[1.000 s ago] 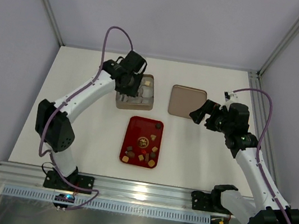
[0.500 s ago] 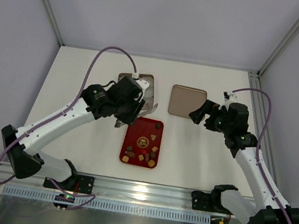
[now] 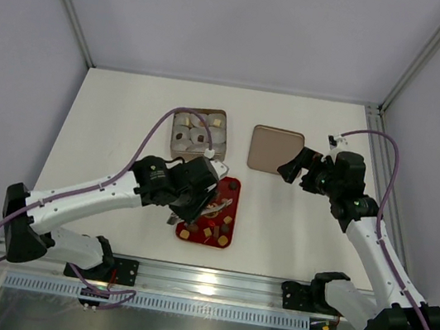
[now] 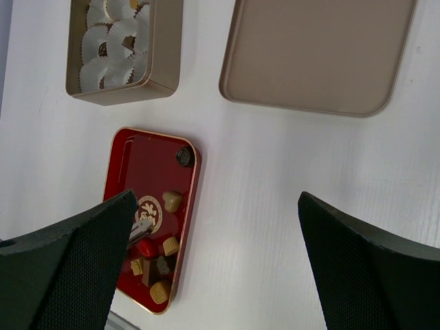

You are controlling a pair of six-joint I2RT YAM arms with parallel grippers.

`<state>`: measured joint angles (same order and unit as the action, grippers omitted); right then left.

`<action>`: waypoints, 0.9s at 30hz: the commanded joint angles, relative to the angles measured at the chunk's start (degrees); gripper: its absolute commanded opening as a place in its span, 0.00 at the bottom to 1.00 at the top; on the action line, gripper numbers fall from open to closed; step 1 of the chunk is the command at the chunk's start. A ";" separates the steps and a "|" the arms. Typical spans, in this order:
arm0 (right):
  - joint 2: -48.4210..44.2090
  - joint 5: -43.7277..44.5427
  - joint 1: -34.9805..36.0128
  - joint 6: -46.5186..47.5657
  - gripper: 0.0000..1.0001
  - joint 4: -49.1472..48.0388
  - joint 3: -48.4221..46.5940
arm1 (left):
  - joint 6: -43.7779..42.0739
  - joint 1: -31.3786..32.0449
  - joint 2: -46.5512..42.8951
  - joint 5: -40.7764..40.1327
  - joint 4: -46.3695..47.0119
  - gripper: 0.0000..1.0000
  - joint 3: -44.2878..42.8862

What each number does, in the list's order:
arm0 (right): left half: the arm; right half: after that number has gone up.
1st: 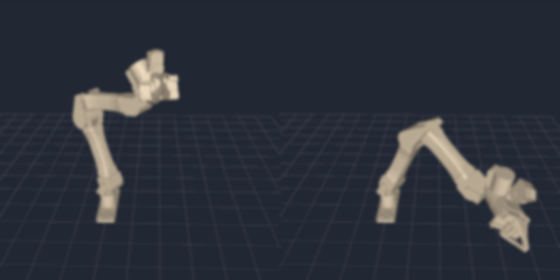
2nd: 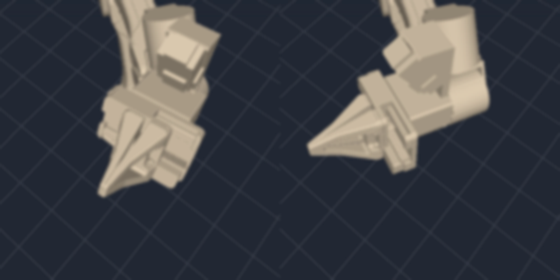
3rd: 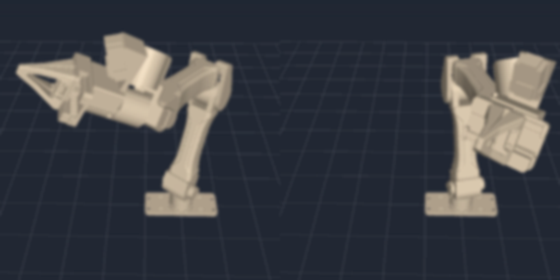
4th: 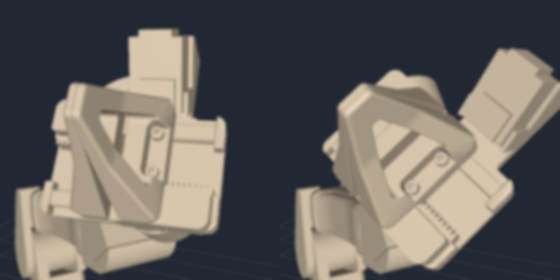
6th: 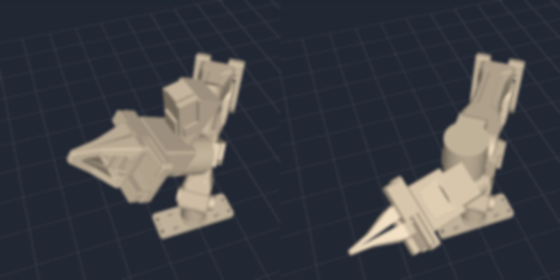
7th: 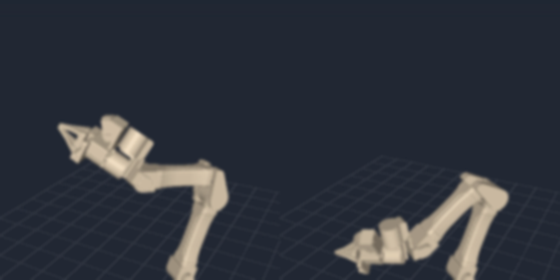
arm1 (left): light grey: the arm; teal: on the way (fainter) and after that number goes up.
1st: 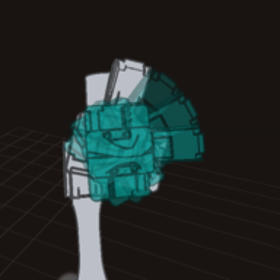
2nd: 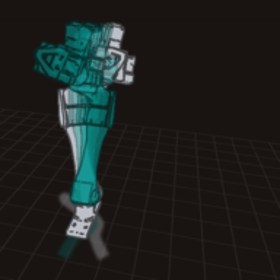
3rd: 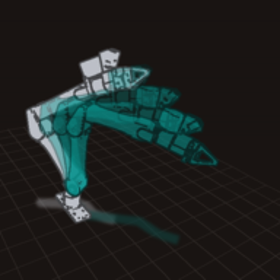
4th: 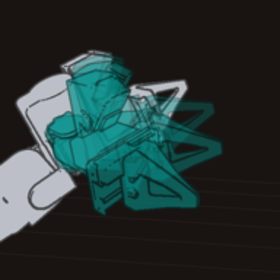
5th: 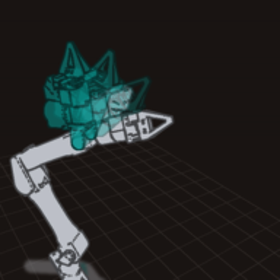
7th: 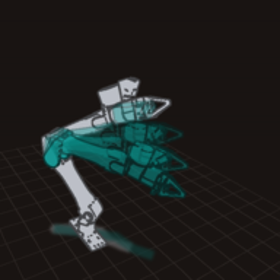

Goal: Pack the chocolate

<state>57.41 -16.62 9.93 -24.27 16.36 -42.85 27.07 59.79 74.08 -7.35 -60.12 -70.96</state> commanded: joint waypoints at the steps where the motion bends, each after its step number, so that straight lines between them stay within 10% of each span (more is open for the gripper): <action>1: -0.10 0.80 0.44 0.54 1.00 -0.80 -0.74 | 2.20 2.26 -0.26 0.67 2.55 0.40 0.47; 27: -0.28 1.15 0.53 0.80 1.00 -0.36 -0.83 | 2.11 5.78 5.19 1.29 4.83 0.39 1.52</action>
<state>57.41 -16.14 10.07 -24.12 16.43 -42.85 28.58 65.08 79.09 -6.66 -57.39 -69.43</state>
